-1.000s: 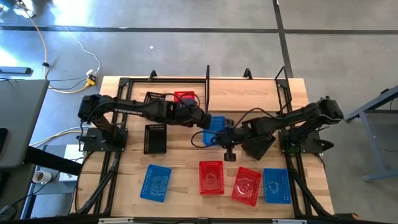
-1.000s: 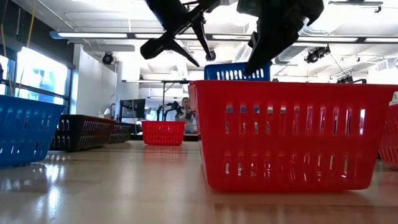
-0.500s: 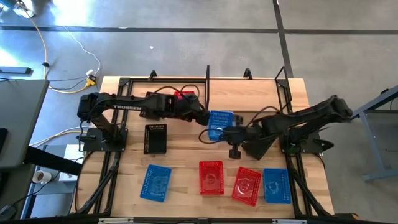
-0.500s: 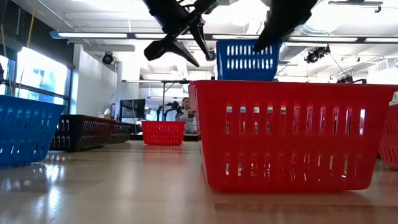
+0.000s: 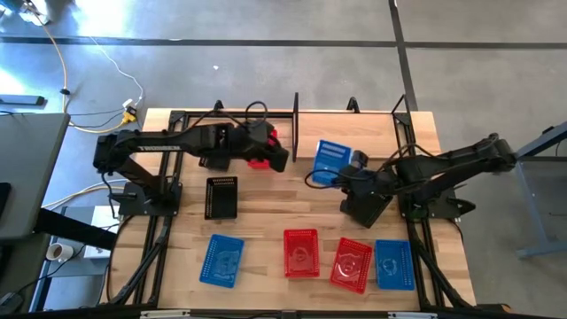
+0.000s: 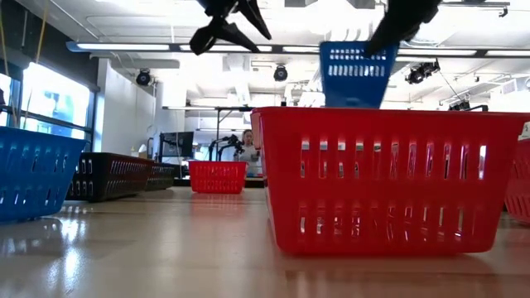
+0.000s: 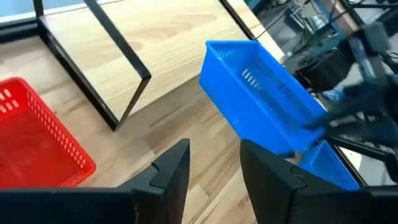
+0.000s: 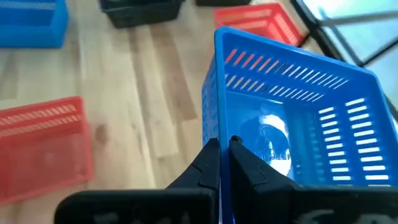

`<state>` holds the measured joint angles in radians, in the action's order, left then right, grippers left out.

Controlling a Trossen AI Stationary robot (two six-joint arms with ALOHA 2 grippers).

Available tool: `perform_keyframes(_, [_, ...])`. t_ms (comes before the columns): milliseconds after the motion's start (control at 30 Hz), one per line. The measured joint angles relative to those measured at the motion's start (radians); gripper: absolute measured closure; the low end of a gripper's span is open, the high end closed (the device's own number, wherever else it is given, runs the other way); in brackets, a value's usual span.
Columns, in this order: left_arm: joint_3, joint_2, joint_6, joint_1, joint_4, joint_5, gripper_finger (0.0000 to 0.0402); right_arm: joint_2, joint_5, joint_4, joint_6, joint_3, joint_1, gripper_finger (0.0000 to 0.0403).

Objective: Stack baskets on shelf by color
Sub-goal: Put the top middle blue bin on the shelf

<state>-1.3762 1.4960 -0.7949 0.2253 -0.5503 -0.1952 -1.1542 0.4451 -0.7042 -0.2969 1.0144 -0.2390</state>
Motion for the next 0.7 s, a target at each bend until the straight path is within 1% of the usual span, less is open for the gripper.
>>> perform_keyframes(133, [0.000,-0.022,0.013,0.000,0.000,0.006,0.0271,0.078,0.060,-0.016,-0.017,-0.053,0.000,0.0403])
perform_keyframes(267, [0.000,-0.028,0.014,0.000,-0.003,0.006,0.0271,0.165,0.099,-0.035,0.019,-0.100,0.000,0.0403])
perform_keyframes(367, [0.000,-0.028,0.014,0.000,-0.003,0.006,0.0271,0.231,0.104,-0.081,0.067,-0.138,0.003,0.0403])
perform_keyframes(567, [0.000,-0.028,0.014,0.000,-0.003,0.005,0.0271,0.357,0.121,-0.183,0.105,-0.209,0.010,0.0403])
perform_keyframes(700, [0.000,-0.028,0.013,0.000,-0.002,0.005,0.0271,0.433,0.138,-0.231,0.180,-0.248,0.010,0.0403])
